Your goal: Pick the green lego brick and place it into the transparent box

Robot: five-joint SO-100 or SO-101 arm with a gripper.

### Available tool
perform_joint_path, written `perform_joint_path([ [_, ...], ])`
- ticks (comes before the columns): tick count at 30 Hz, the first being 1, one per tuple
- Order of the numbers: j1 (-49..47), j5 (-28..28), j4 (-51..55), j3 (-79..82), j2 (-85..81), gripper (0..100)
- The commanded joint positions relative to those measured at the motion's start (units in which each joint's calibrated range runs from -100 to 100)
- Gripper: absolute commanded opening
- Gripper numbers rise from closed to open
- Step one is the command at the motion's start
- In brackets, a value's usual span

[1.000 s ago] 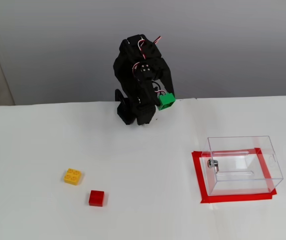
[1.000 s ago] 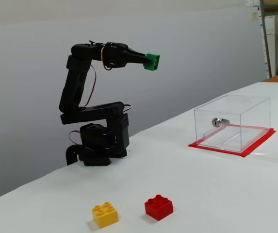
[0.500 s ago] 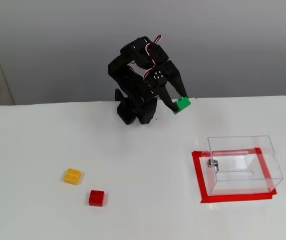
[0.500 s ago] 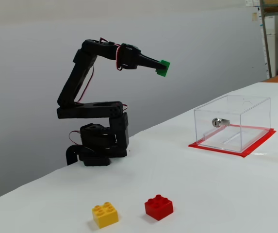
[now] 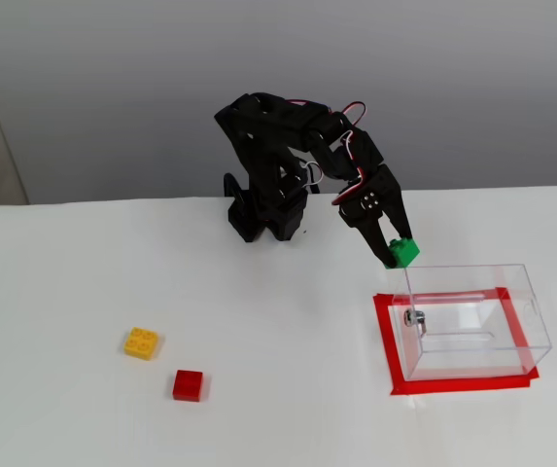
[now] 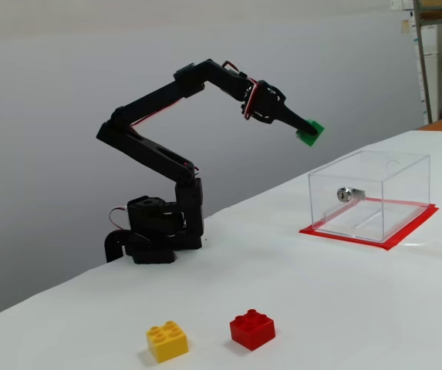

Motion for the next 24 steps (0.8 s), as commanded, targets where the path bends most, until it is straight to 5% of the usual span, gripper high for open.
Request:
perform_joint_path([
  [1, -1.8, 0.0, -2.9, -3.4, 5.9, 3],
  [24, -9.1, -0.1, -9.7, -36.5, 45.0, 3],
])
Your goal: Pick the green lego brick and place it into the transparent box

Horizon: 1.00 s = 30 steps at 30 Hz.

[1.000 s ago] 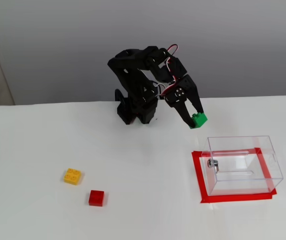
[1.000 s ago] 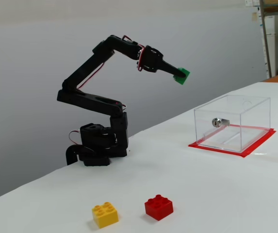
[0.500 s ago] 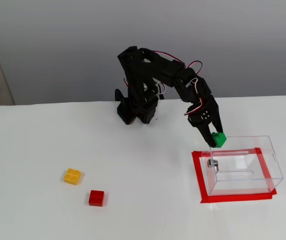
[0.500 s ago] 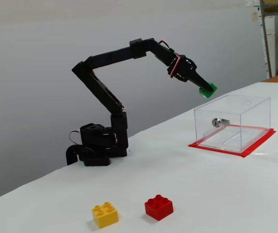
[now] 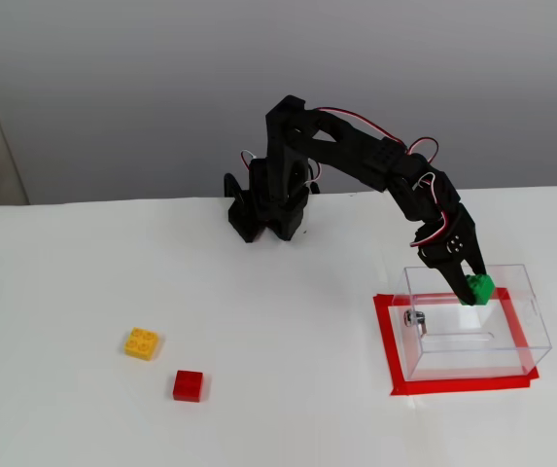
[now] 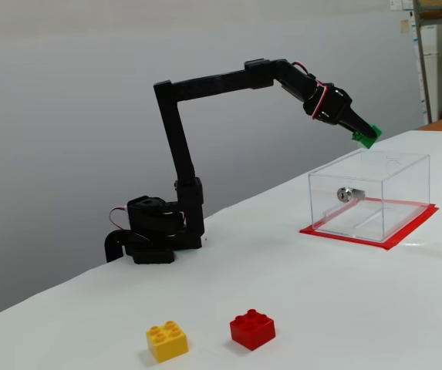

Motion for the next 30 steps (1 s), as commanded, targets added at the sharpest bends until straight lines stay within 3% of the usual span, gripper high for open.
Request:
perform_joint_path([
  [1, -1.0, -0.1, -0.1, -4.4, 1.3, 3],
  [10, -2.1, 0.1, 0.0, -4.0, 3.7, 4],
  [16, -1.9, 0.0, 0.1, -3.7, 4.3, 29],
  [18, -1.9, -0.1, 0.1, -3.9, 4.3, 33],
  [30, -1.5, -0.1, 0.1, -3.7, 3.5, 33],
])
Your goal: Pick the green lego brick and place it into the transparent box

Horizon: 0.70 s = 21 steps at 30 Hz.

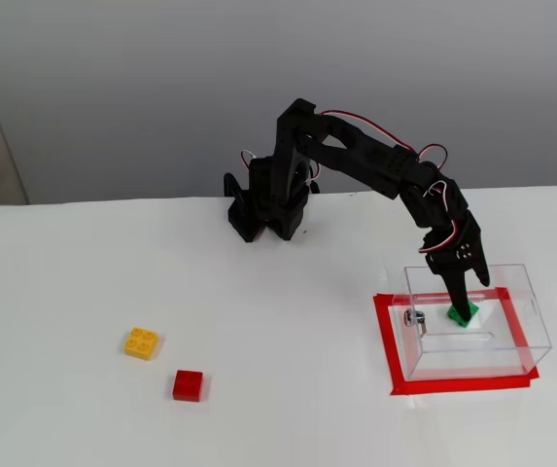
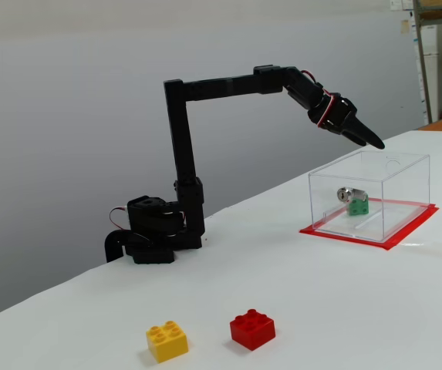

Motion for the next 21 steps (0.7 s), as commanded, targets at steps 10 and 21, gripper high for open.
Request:
perform_joint_path([
  [10, 1.0, 0.2, 0.1, -1.9, -1.4, 14],
  [21, 4.9, 0.5, 0.1, -1.0, -5.0, 1],
])
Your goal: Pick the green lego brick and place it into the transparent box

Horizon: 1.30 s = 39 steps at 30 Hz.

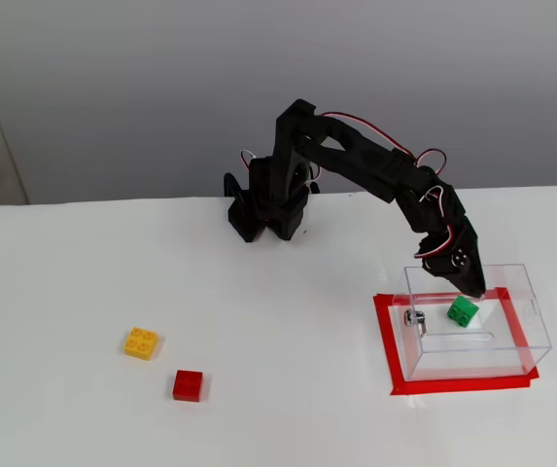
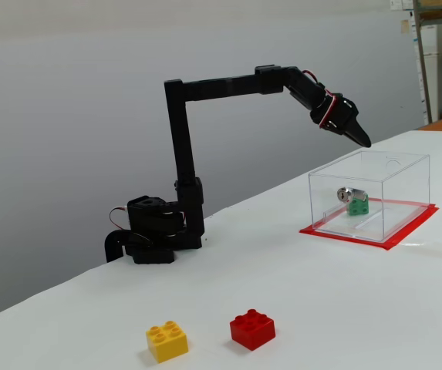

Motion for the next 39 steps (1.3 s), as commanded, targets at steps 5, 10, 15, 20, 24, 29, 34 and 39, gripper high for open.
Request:
perform_joint_path([
  [5, 5.2, 0.3, 0.1, 4.0, -11.1, 1],
  [10, 8.9, 0.3, 0.1, 12.6, -20.9, 1],
  [15, 13.7, 0.3, 0.1, 22.9, -30.8, 1],
  [20, 19.3, 0.3, 0.1, 33.2, -40.1, 1],
  [24, 24.6, 0.1, 0.1, 41.0, -48.6, 1],
  [29, 31.6, 0.2, 0.1, 48.9, -57.2, 1],
  [34, 40.5, 0.2, 0.1, 53.9, -62.9, 1],
  [39, 48.7, 0.2, 0.1, 57.2, -66.6, 1],
])
